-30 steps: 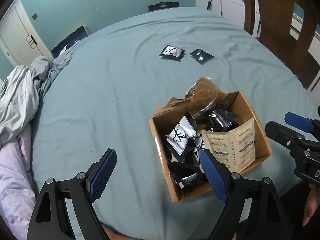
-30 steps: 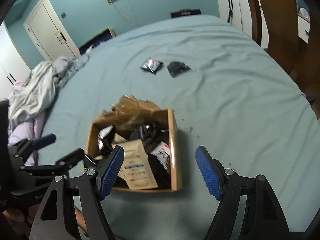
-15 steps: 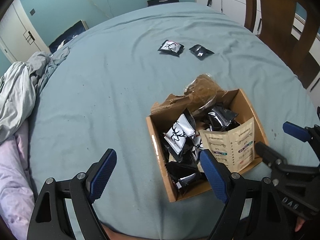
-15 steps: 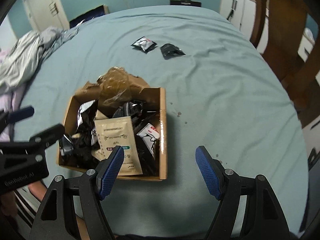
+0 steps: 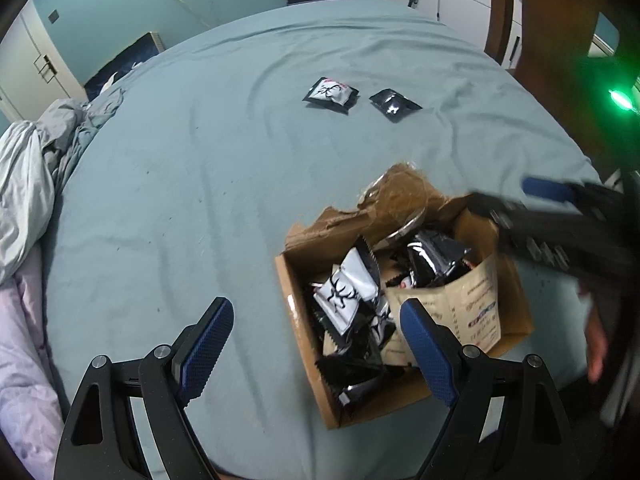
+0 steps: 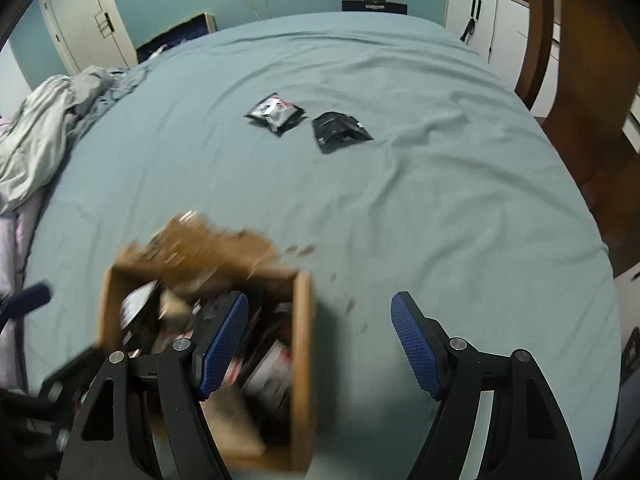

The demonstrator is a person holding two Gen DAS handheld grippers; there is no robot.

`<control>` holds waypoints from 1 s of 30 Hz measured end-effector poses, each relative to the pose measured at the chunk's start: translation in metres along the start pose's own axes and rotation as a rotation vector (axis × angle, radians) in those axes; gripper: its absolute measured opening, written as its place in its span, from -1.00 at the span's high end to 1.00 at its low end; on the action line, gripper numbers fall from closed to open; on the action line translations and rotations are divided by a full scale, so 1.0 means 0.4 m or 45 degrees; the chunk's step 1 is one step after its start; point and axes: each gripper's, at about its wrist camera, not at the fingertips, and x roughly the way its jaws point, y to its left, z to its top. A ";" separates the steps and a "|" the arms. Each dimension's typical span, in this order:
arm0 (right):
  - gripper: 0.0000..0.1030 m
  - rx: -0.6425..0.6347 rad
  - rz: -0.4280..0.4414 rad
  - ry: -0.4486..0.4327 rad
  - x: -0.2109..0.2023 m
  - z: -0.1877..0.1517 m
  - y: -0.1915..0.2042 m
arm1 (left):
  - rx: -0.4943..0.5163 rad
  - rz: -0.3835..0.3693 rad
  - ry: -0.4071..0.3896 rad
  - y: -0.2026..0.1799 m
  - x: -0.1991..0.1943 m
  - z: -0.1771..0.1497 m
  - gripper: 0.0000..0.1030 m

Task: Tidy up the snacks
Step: 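Move the open right tool to the black packet on the sheet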

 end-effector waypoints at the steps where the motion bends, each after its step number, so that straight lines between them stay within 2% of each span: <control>1: -0.42 -0.003 -0.006 -0.002 0.017 0.020 -0.007 | 0.012 0.005 -0.002 -0.002 0.002 0.004 -0.68; 6: -0.42 0.012 0.038 -0.030 0.092 0.107 -0.028 | 0.071 0.075 -0.019 -0.010 0.016 0.011 -0.68; 12: -0.42 -0.029 0.076 -0.140 0.179 0.183 -0.030 | 0.089 0.047 0.011 -0.011 0.048 0.018 -0.69; 16: -0.42 -0.110 0.031 -0.140 0.278 0.245 -0.007 | 0.056 -0.007 0.040 0.003 0.064 0.020 -0.68; 24: -0.42 -0.256 -0.086 -0.104 0.437 0.299 0.036 | -0.034 -0.082 0.080 0.038 0.083 0.024 -0.68; 25: -0.37 -0.265 -0.087 -0.100 0.445 0.300 0.040 | -0.038 -0.084 0.083 0.040 0.085 0.024 -0.68; 26: -0.12 -0.275 -0.073 -0.102 0.454 0.298 0.041 | -0.041 -0.087 0.085 0.041 0.086 0.023 -0.68; 28: 0.03 -0.268 -0.032 -0.122 0.449 0.295 0.039 | -0.047 -0.094 0.090 0.043 0.089 0.023 -0.68; 29: 0.20 -0.269 -0.021 -0.122 0.443 0.290 0.043 | -0.052 -0.097 0.089 0.044 0.089 0.023 -0.68; 30: 0.22 -0.269 -0.018 -0.117 0.438 0.288 0.043 | -0.056 -0.099 0.083 0.046 0.088 0.024 -0.68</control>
